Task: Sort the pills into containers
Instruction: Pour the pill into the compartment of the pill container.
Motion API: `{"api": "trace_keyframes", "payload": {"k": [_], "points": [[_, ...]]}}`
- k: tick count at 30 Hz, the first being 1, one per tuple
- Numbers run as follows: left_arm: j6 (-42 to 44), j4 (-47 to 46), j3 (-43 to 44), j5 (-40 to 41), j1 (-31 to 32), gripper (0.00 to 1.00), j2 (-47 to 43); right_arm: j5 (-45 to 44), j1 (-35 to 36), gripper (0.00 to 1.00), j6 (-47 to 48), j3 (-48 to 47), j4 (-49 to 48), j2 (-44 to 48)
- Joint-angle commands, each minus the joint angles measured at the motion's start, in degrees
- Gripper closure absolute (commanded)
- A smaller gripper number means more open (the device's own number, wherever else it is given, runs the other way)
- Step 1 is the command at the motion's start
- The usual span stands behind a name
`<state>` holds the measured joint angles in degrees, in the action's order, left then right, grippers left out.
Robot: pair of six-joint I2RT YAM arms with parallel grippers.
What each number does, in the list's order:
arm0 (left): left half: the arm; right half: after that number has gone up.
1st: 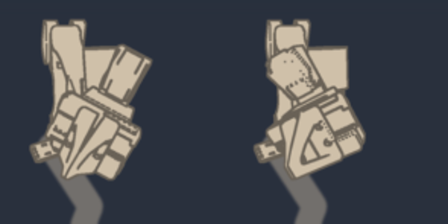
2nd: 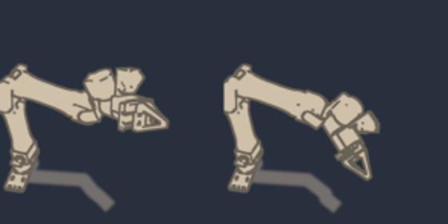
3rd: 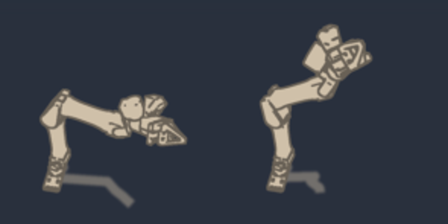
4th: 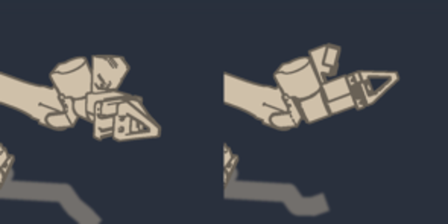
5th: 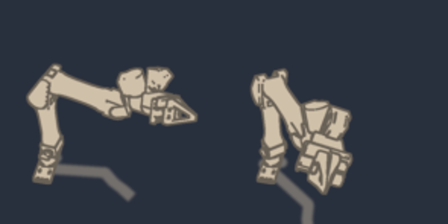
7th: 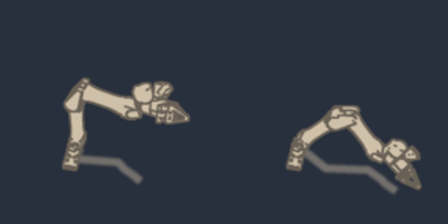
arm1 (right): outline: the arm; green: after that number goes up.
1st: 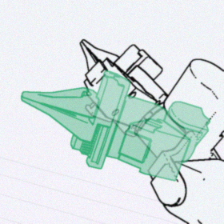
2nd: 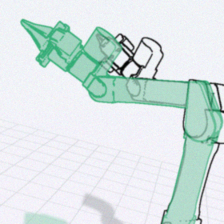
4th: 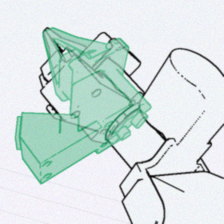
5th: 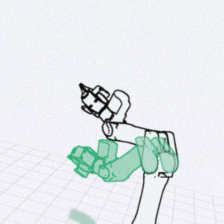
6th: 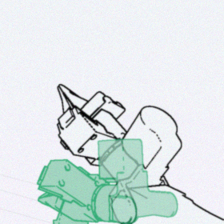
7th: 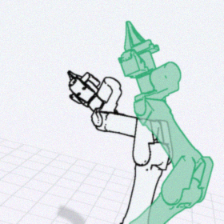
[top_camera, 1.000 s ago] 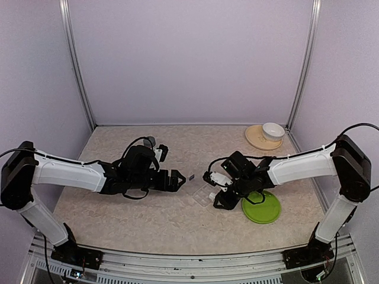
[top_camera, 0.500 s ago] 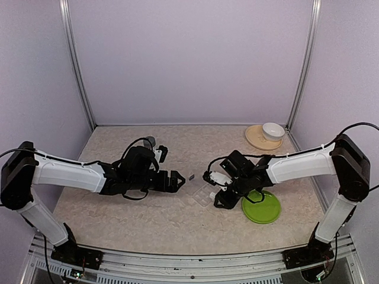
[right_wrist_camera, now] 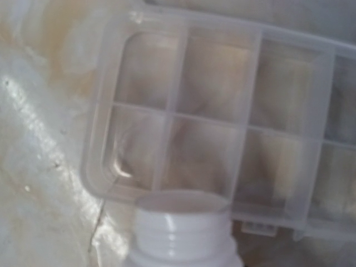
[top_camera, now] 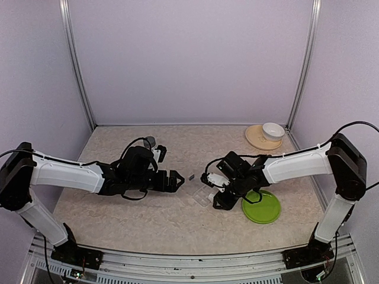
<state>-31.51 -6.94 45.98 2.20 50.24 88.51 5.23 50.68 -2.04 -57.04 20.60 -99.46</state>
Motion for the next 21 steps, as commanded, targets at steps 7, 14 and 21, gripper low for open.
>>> {"api": "trace_keyframes", "payload": {"k": [7, 14, 21], "points": [[-0.5, -1.4, -1.6, 1.0, 0.0, 0.01, -1.7, -2.2, 1.0, 0.84, 0.6, -2.8, 3.5, -1.7], [-0.7, -1.9, -1.8, 0.8, 0.0, 0.01, -1.6, -2.6, 1.1, 0.84, 0.6, -3.7, 5.1, -2.0], [-0.7, -1.9, -2.0, 0.8, 0.0, 0.01, -1.7, -3.2, 1.4, 0.84, 0.6, -4.6, 6.8, -2.5]]}}
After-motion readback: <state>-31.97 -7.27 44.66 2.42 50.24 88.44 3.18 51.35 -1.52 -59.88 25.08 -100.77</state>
